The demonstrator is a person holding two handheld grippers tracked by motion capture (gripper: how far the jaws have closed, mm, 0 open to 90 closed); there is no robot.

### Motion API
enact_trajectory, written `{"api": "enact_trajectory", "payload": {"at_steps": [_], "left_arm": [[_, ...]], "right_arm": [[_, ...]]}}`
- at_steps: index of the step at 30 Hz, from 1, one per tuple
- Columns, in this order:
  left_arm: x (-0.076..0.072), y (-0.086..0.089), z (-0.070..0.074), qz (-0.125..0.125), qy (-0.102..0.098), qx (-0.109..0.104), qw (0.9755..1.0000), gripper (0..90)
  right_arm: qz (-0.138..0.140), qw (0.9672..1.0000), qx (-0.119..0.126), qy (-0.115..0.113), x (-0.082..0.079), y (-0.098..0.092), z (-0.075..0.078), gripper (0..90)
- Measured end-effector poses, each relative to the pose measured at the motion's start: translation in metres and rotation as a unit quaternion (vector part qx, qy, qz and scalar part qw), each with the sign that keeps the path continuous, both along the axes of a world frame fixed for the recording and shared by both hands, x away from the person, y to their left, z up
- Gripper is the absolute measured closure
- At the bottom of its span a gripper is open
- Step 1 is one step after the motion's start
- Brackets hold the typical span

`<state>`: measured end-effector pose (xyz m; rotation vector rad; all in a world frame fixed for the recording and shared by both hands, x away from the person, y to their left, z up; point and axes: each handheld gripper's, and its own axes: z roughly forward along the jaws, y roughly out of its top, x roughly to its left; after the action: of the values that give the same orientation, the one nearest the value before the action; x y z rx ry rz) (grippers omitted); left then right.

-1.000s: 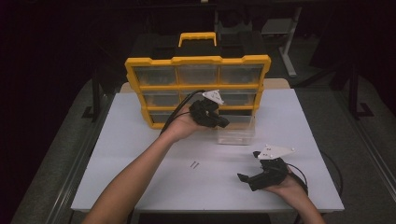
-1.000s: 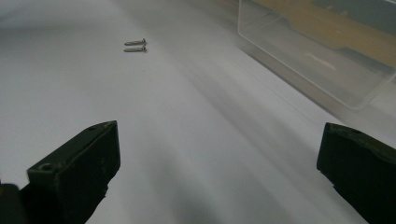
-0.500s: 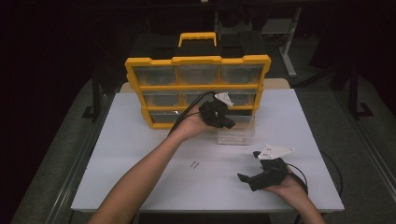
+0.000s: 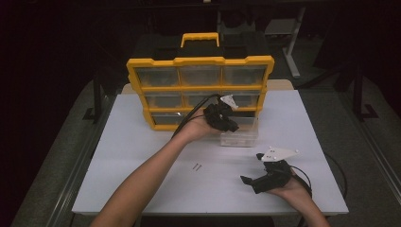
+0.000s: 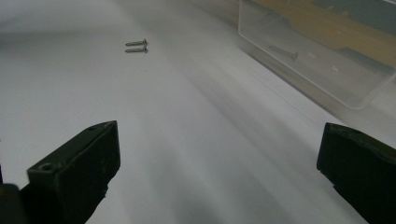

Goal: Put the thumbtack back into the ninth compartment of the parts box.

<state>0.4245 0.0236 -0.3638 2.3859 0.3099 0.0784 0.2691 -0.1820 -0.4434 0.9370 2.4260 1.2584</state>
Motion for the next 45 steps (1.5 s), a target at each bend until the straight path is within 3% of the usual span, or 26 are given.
{"api": "enact_trajectory", "payload": {"at_steps": [11, 18, 24, 33, 45], "left_arm": [[-0.006, 0.021, 0.019, 0.009, 0.010, -0.031, 0.9994, 62.1], [-0.011, 0.039, 0.023, 0.017, 0.013, -0.041, 0.9989, 44.9], [-0.017, 0.056, 0.025, 0.031, 0.006, -0.048, 0.9984, 35.4], [-0.026, 0.073, 0.022, 0.045, 0.006, -0.048, 0.9978, 27.8], [-0.038, 0.094, 0.006, 0.073, 0.002, -0.046, 0.9963, 17.2]], "right_arm": [[0.000, 1.0000, -0.001, 0.001, 0.000, 0.000, 0.000, 0.0], [-0.001, 1.0000, -0.001, 0.002, 0.000, 0.000, 0.000, 0.0], [-0.001, 1.0000, -0.001, 0.002, 0.000, 0.000, 0.000, 0.0], [-0.001, 1.0000, -0.002, 0.002, 0.000, 0.001, -0.001, 0.0], [-0.001, 1.0000, -0.003, 0.002, 0.000, 0.001, -0.001, 0.0]]}}
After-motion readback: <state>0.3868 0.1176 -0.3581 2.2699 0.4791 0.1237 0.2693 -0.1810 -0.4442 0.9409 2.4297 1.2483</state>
